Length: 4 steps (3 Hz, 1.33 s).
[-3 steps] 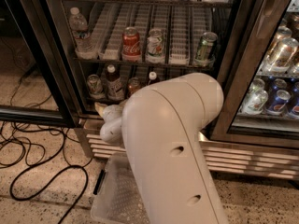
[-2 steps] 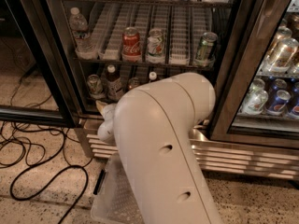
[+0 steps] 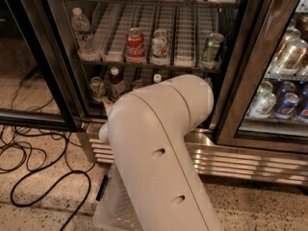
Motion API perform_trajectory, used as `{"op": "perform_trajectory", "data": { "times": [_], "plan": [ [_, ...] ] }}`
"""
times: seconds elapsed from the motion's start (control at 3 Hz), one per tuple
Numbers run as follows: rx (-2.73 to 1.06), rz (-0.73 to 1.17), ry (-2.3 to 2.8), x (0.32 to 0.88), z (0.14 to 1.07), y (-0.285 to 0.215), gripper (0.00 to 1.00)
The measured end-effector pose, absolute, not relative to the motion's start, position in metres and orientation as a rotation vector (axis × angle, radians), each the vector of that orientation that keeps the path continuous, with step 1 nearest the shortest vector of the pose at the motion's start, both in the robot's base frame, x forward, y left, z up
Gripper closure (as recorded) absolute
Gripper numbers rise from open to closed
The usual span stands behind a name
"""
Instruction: Pick blue plastic bottle from bottom shelf of fridge
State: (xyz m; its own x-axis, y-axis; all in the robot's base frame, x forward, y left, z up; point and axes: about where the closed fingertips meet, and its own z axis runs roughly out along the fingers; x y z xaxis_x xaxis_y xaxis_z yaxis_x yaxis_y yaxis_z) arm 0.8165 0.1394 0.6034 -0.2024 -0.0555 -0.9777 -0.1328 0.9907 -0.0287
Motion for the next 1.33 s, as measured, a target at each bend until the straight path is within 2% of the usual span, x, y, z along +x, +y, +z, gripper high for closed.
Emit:
{"op": "perform_trajectory", "data": {
  "times": [1.33],
  "plan": [
    [-0.195,0.108,1.732,0.826,0.615,0.169,0.33]
  ]
}}
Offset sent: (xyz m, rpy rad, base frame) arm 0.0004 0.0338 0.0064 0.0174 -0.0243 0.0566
